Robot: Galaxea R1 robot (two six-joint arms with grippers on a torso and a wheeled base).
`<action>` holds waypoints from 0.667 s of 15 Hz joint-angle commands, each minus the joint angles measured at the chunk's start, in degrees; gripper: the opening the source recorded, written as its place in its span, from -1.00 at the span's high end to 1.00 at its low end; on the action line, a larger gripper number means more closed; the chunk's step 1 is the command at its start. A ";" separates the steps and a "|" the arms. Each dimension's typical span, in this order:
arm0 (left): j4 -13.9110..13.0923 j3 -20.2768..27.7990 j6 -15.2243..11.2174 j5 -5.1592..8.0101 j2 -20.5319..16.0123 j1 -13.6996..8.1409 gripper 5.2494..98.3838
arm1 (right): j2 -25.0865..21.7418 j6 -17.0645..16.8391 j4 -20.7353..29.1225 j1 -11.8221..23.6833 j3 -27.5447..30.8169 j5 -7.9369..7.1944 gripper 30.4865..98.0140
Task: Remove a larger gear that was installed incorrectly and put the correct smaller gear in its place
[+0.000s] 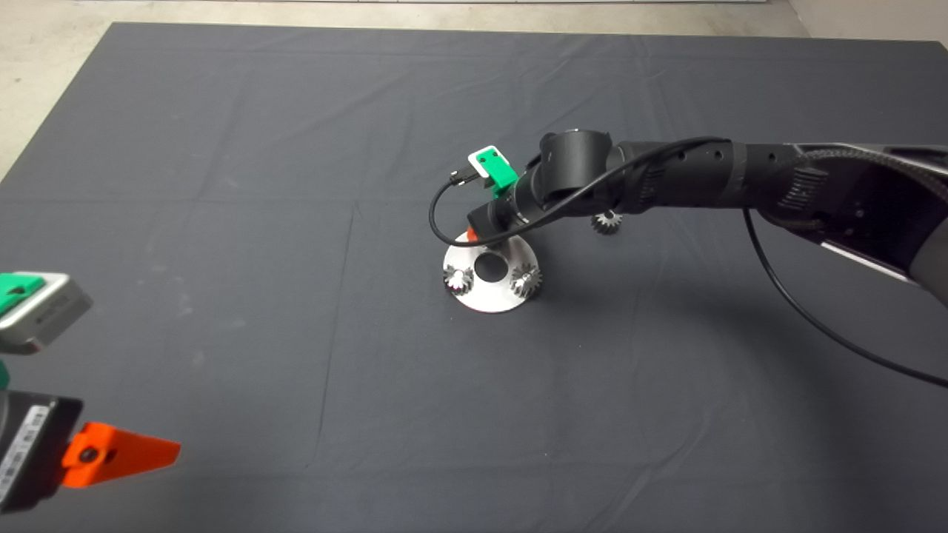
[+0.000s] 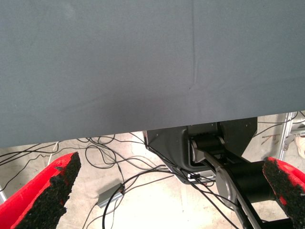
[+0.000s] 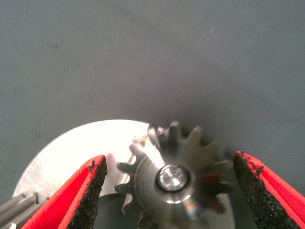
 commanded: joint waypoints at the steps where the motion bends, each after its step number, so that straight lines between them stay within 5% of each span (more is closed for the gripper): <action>1: -0.73 0.90 -0.12 0.17 -0.01 0.02 -1.00 | 0.43 0.43 -1.46 1.24 0.11 0.26 -0.19; 10: -0.73 0.90 -0.12 0.17 -0.01 0.20 -1.00 | 0.61 1.48 -1.51 1.24 -0.03 0.30 0.14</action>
